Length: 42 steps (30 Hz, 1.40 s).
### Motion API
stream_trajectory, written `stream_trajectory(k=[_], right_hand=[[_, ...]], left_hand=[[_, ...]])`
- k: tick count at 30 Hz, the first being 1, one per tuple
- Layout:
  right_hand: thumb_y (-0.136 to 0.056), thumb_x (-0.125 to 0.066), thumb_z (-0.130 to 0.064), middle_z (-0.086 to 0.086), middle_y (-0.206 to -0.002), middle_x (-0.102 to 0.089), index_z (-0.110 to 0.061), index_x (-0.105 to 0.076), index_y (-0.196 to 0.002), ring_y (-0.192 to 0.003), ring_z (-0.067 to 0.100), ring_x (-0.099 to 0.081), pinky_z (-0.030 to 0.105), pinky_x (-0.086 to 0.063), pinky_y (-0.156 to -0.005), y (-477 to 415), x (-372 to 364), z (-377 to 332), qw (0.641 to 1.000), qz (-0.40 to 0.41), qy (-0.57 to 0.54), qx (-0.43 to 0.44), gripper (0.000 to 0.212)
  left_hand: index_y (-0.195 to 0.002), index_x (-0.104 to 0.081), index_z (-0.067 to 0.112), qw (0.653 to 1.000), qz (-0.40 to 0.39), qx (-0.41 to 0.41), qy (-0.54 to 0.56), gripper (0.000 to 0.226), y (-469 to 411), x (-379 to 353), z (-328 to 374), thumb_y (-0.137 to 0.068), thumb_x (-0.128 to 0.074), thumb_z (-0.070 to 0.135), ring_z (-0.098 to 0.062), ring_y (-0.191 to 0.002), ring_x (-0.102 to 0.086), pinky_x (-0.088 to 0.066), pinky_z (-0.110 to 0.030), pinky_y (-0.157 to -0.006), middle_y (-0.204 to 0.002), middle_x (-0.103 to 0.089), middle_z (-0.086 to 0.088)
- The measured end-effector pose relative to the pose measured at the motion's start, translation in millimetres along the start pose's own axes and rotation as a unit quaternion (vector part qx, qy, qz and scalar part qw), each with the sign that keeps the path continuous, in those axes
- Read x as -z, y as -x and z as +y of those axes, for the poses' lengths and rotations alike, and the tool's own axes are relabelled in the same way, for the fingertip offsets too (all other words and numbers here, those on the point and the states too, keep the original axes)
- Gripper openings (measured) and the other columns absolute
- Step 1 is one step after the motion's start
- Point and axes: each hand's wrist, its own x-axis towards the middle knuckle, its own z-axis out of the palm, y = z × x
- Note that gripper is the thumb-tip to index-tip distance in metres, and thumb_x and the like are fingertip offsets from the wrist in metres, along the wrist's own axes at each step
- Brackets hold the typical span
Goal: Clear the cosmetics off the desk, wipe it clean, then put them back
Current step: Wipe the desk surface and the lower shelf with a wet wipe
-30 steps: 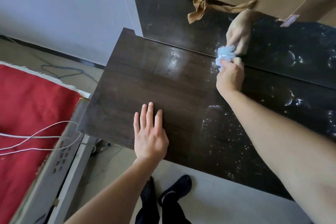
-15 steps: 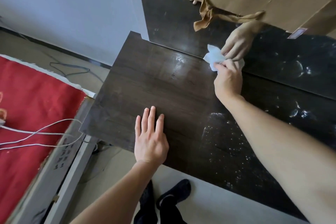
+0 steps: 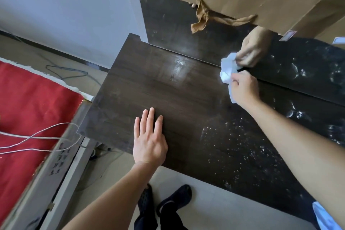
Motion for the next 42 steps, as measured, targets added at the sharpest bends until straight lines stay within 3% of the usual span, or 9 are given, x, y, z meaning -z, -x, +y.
stream_trajectory(k=[4,9,15,22,27,30,34,38,42], right_hand=[[-0.073,-0.054,0.009,0.016,-0.089,-0.06,0.002,-0.061,-0.067,-0.08,0.033,-0.053,0.025,-0.033,-0.065,71,-22,-10,0.999,0.01,-0.017,0.048,0.012],[-0.081,-0.054,0.005,0.001,-0.087,-0.062,-0.008,-0.071,-0.074,-0.082,0.015,-0.057,0.026,-0.042,-0.073,132,8,-14,0.945,-0.267,-0.1,0.163,0.022],[-0.083,-0.047,-0.003,0.02,-0.095,-0.058,0.0,-0.064,-0.079,-0.087,0.036,-0.054,0.028,-0.028,-0.064,-4,-3,-17,0.999,0.035,-0.007,-0.03,0.018],[-0.074,-0.055,0.009,0.01,-0.09,-0.055,-0.003,-0.06,-0.068,-0.081,0.029,-0.049,0.04,-0.047,-0.07,113,-32,-30,0.982,-0.059,-0.031,0.179,0.015],[-0.082,-0.054,0.001,-0.006,-0.081,-0.051,-0.013,-0.072,-0.083,-0.075,0.012,-0.048,0.02,-0.04,-0.066,196,-6,-12,0.932,-0.256,-0.111,0.232,0.023],[-0.082,-0.055,0.005,0.001,-0.087,-0.058,-0.006,-0.073,-0.09,-0.075,0.015,-0.055,0.013,-0.035,-0.064,133,-9,-12,0.977,-0.13,-0.118,0.118,0.023],[-0.079,-0.052,0.007,0.009,-0.086,-0.055,0.004,-0.065,-0.077,-0.082,0.031,-0.053,0.029,-0.04,-0.066,104,-32,-26,0.996,-0.026,-0.054,0.063,0.013],[-0.079,-0.05,0.002,0.004,-0.088,-0.052,-0.009,-0.057,-0.072,-0.079,0.023,-0.046,0.036,-0.044,-0.065,199,-39,-35,0.979,-0.078,-0.039,0.182,0.015],[-0.078,-0.051,0.003,-0.004,-0.087,-0.05,-0.02,-0.064,-0.087,-0.08,0.013,-0.044,0.022,-0.039,-0.065,282,-27,-16,0.952,-0.185,-0.05,0.24,0.027]], left_hand=[[-0.126,-0.055,0.008,1.0,0.0,-0.001,-0.002,0.049,0,-1,-2,-0.082,-0.034,0.016,-0.034,-0.14,-0.027,-0.017,-0.049,-0.115,-0.146,-0.04,-0.018],[-0.126,-0.055,0.007,1.0,-0.009,0.001,0.001,0.049,0,-1,-2,-0.082,-0.033,0.015,-0.034,-0.14,-0.027,-0.017,-0.05,-0.114,-0.146,-0.039,-0.019],[-0.127,-0.053,0.008,1.0,-0.01,-0.007,-0.005,0.049,0,-1,-3,-0.082,-0.034,0.016,-0.034,-0.141,-0.026,-0.017,-0.05,-0.115,-0.147,-0.039,-0.018],[-0.126,-0.054,0.008,1.0,-0.001,-0.009,0.003,0.049,0,-2,-5,-0.082,-0.033,0.016,-0.035,-0.139,-0.028,-0.017,-0.05,-0.115,-0.145,-0.04,-0.018],[-0.126,-0.055,0.006,1.0,-0.007,-0.01,0.002,0.051,0,0,-4,-0.081,-0.034,0.016,-0.035,-0.139,-0.028,-0.017,-0.05,-0.114,-0.145,-0.04,-0.019],[-0.125,-0.055,0.007,1.0,-0.002,-0.009,0.005,0.05,0,0,-3,-0.081,-0.033,0.017,-0.035,-0.139,-0.029,-0.017,-0.05,-0.114,-0.145,-0.041,-0.019],[-0.125,-0.054,0.007,1.0,0.008,-0.013,0.012,0.05,1,-1,-3,-0.082,-0.032,0.016,-0.035,-0.139,-0.029,-0.017,-0.05,-0.115,-0.145,-0.041,-0.019],[-0.125,-0.055,0.006,1.0,0.014,-0.015,0.022,0.05,1,-4,-6,-0.082,-0.032,0.016,-0.036,-0.139,-0.029,-0.017,-0.051,-0.115,-0.145,-0.041,-0.019],[-0.124,-0.055,0.006,0.999,0.007,-0.018,0.032,0.051,1,-4,-7,-0.081,-0.03,0.017,-0.038,-0.138,-0.03,-0.018,-0.052,-0.114,-0.145,-0.041,-0.02]])
